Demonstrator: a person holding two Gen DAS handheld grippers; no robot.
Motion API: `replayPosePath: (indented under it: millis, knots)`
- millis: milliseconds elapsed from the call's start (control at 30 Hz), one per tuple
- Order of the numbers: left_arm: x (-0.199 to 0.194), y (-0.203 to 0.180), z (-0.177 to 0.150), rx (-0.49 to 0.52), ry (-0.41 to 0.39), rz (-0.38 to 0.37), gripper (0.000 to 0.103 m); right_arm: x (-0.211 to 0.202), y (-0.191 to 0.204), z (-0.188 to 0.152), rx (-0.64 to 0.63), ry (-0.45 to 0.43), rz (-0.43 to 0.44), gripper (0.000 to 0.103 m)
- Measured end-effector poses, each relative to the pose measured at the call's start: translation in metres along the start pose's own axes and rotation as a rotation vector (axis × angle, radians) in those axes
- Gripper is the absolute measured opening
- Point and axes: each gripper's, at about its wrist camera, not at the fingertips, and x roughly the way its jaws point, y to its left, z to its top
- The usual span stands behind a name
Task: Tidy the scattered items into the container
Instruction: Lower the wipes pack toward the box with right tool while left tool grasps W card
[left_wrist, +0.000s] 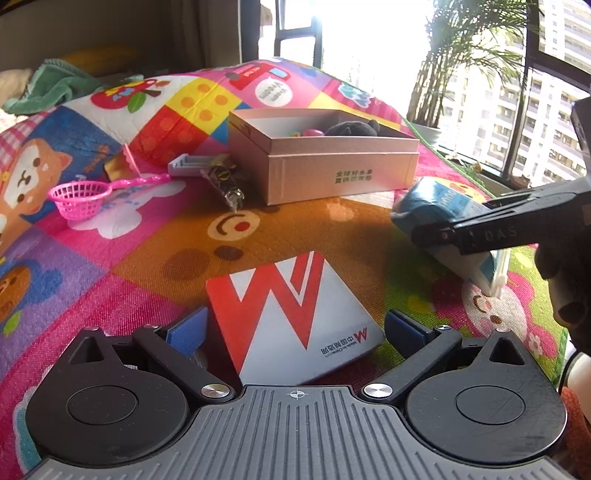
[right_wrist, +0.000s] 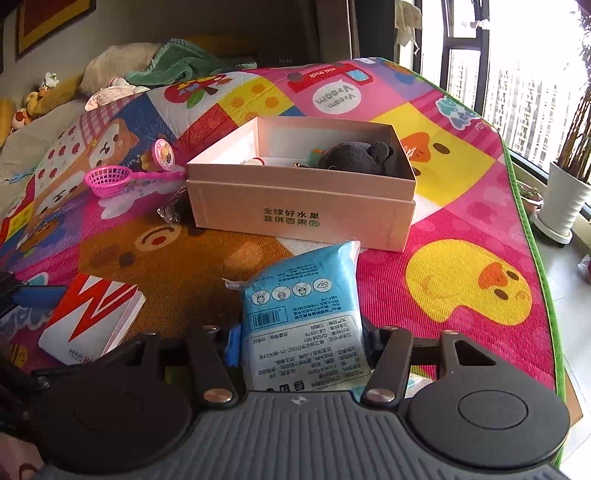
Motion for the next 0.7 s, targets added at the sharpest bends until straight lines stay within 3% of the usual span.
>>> replayPosePath:
  millis: [267, 433, 567, 700]
  knots:
    - [0.002, -0.005, 0.003, 0.013, 0.034, 0.04, 0.103, -0.01, 0.014, -0.015, -0.031, -0.015, -0.058, 0.057]
    - [0.007, -0.01, 0.016, -0.056, 0.072, 0.028, 0.103, -0.01, 0.015, -0.014, -0.029, -0.015, -0.066, 0.057]
    - [0.019, -0.017, 0.021, -0.028, 0.093, 0.107, 0.103, -0.011, 0.016, -0.015, -0.041, -0.021, -0.069, 0.058]
    - [0.02, -0.014, 0.02, -0.014, 0.08, 0.106, 0.103, -0.012, 0.015, -0.014, -0.045, -0.038, -0.067, 0.068]
